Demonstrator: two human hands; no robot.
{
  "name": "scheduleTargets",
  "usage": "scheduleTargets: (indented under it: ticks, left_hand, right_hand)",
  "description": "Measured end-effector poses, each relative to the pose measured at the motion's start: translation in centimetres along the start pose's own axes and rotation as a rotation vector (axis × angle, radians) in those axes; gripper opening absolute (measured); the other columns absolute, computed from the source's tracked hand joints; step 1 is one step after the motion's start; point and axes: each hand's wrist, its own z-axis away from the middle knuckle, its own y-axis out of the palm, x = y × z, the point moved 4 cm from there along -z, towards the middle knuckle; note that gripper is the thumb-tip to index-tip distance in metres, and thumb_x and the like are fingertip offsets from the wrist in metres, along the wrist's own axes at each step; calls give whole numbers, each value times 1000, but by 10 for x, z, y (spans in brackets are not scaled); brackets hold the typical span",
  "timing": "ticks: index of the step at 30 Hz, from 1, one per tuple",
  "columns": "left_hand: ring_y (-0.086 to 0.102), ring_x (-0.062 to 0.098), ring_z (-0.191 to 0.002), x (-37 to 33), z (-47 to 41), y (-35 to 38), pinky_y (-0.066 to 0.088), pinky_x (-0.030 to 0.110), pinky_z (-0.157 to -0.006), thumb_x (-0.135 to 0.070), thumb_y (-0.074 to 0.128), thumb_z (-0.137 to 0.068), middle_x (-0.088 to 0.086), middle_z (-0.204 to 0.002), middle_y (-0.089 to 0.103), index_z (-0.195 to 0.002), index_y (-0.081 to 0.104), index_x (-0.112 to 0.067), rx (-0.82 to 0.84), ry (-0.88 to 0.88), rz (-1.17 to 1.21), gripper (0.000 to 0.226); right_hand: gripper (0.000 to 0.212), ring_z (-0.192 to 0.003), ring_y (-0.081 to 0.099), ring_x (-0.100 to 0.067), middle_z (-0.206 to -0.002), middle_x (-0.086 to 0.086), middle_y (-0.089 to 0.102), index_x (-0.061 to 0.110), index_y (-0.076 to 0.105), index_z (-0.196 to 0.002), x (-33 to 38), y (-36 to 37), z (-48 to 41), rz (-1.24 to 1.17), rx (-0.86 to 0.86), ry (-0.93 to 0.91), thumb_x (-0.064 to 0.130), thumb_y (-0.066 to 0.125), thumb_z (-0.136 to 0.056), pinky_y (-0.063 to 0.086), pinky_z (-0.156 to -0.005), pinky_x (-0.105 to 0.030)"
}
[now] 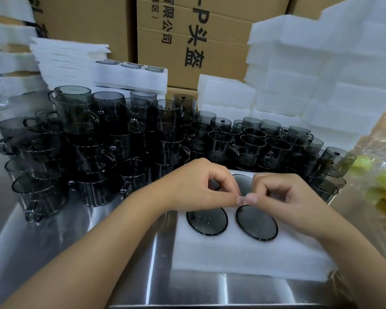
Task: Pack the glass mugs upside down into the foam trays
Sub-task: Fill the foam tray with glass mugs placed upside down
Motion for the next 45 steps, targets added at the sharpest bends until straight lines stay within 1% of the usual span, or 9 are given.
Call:
scheduleTargets:
  ticks: [3, 7, 13, 16, 20, 30, 38, 42, 45]
  left_hand:
    - [64, 16, -85, 1, 0, 0, 52, 42, -84, -33, 72, -78, -5, -92, 71, -85, 76, -21, -13, -5, -1, 14]
    - [56, -2, -68, 2, 0, 0, 48, 22, -70, -24, 73, -82, -16, -78, 67, -87, 75, -20, -5, 13, 29, 7]
    - [56, -6, -68, 2, 0, 0, 43, 14, -70, -21, 72, -83, -20, -72, 64, -90, 75, -16, -14, 14, 36, 9]
    - [55, -6, -65, 1, 1, 0, 42, 16, -70, -19, 72, -83, -21, -68, 62, -90, 75, -15, -19, 14, 45, 9]
    - [54, -6, -62, 1, 1, 0, 41, 17, -67, -20, 72, -83, -23, -65, 60, -89, 75, -16, -19, 13, 30, 9]
    - [59, -2, -73, 0, 1, -1, 50, 23, -77, -17, 71, -83, -12, -82, 67, -90, 75, -13, -27, 5, 47, 9]
    - [63, 8, -90, 1, 0, 1, 48, 32, -92, -17, 74, -81, -5, -95, 66, -84, 75, -18, -15, 40, -33, 3]
    - [62, -1, -84, 4, 0, 1, 47, 14, -79, -26, 75, -79, -13, -90, 65, -82, 72, -27, -54, 28, -46, 4]
    - [63, -4, -81, 10, -3, -4, 50, 17, -72, -34, 72, -76, -17, -91, 67, -63, 55, -27, -194, 5, 0, 23]
  right_hand:
    - [34, -49, 39, -1, -53, 6, 48, 17, 55, -58, 10, -10, -17, -14, -149, -24, 38, 67, -82, 32, -51, -11]
    - [14, -62, 50, -9, -71, 9, 60, 25, 64, -78, 35, -20, -57, 105, -284, -29, 38, 67, -81, 41, -60, -16]
    - [35, -97, 54, -6, -117, 9, 44, 36, 53, -126, 59, 14, -134, 412, -136, -50, 31, 57, -91, 34, -80, -8]
    - [48, -131, 28, -14, -141, 4, 26, 32, 41, -139, 54, 30, -157, 558, 14, -16, 33, 55, -93, 23, -100, -20]
    - [41, -138, 15, -19, -152, 3, 14, 26, 48, -130, 45, 35, -166, 740, 97, 26, 40, 55, -92, 24, -109, -36]
    - [5, -126, 35, -22, -148, -1, 23, 26, 54, -90, 37, 11, -150, 584, -143, -109, 26, 59, -92, 32, -103, -35]
    - [4, -120, 35, 19, -146, 10, 33, 37, 53, -85, 12, -41, -60, 405, -183, -35, 40, 51, -87, 43, -87, -21]
    - [3, -108, 57, 0, -136, 17, 49, 31, 57, -83, -6, -42, -22, 119, -254, -4, 31, 56, -85, 46, -89, -25]
    - [5, -114, 55, -8, -128, -4, 54, 15, 54, -81, -9, -30, -10, -35, -288, -131, 10, 55, -80, 45, -87, -22]
